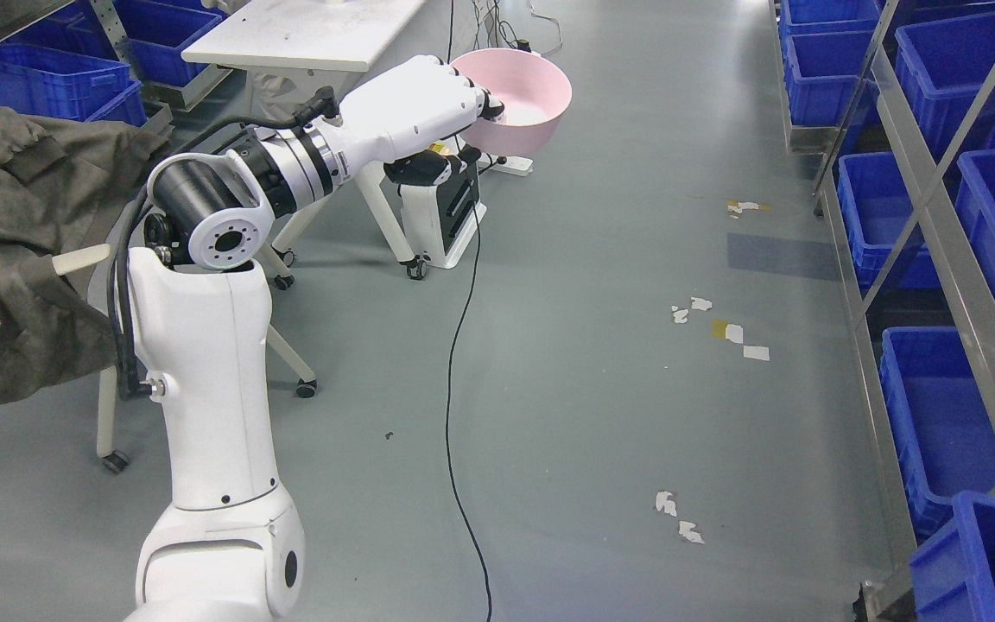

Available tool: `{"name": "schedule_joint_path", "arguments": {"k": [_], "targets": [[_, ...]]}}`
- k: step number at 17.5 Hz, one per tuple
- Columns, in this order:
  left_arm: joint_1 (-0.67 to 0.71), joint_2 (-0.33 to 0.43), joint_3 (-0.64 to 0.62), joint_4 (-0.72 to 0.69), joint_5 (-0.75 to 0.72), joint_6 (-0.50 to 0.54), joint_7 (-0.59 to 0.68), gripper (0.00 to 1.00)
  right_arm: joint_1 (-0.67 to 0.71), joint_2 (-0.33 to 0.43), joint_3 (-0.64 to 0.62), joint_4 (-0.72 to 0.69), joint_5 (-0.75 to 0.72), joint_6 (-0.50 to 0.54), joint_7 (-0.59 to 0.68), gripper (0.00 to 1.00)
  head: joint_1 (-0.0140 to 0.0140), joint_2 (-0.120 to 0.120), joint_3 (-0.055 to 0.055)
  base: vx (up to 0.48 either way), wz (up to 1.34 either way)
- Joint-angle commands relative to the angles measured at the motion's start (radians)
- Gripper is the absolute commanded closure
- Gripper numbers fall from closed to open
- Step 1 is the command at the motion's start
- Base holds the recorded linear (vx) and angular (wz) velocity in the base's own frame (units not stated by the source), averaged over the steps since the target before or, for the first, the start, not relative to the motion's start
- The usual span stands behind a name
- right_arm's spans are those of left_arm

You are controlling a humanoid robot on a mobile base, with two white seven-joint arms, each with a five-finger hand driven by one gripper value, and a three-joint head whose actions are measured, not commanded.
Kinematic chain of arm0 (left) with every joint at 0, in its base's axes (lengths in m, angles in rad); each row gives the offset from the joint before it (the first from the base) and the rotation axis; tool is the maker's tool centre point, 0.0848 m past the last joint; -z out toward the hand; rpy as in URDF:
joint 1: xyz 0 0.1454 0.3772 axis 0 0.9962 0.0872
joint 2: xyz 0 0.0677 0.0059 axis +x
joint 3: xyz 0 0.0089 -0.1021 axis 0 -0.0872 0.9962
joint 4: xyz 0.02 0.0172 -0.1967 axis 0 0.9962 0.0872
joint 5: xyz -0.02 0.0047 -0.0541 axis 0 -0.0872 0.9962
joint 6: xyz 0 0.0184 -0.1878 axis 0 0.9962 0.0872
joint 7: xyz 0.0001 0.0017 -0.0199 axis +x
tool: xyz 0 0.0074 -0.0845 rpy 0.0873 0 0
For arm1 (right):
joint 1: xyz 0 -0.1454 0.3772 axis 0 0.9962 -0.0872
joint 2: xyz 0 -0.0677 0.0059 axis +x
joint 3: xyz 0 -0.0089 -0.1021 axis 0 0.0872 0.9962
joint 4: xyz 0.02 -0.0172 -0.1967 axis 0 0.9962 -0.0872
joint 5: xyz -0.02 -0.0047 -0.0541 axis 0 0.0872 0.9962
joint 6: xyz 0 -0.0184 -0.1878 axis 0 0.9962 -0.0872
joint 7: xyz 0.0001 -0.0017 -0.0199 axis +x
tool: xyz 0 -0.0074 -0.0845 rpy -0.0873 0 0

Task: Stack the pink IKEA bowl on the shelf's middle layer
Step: 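Hold the pink bowl in the left hand while the robot turns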

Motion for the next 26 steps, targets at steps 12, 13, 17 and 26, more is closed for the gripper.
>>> {"name": "schedule_joint_path", "arguments": {"k": [12,13,17,26], "targets": [[0.002,0.018,-0.002,0.001,0.000,0.000,0.000,0.99,0.023,-0.017,-0.001,-0.017,0.000,0.000,-0.001,0.00,0.0000,0.000,0.000,0.336,-0.13],[0.000,0.018,-0.002,0.000,0.000,0.000,0.000,0.99,0.023,-0.017,-0.001,-0.017,0.000,0.000,-0.001,0.00,0.0000,0.000,0.000,0.375,0.00],[0.000,0.018,-0.002,0.000,0.000,0.002,0.002,0.99,0.023,-0.017,0.000,-0.017,0.000,0.000,-0.001,0.00,0.0000,0.000,0.000,0.357,0.00],[0.000,0.018,-0.067,0.004,0.026,0.005,0.023,0.99,0.023,-0.017,-0.001,-0.017,0.000,0.000,-0.001,0.00,0.0000,0.000,0.000,0.356,-0.11]]}}
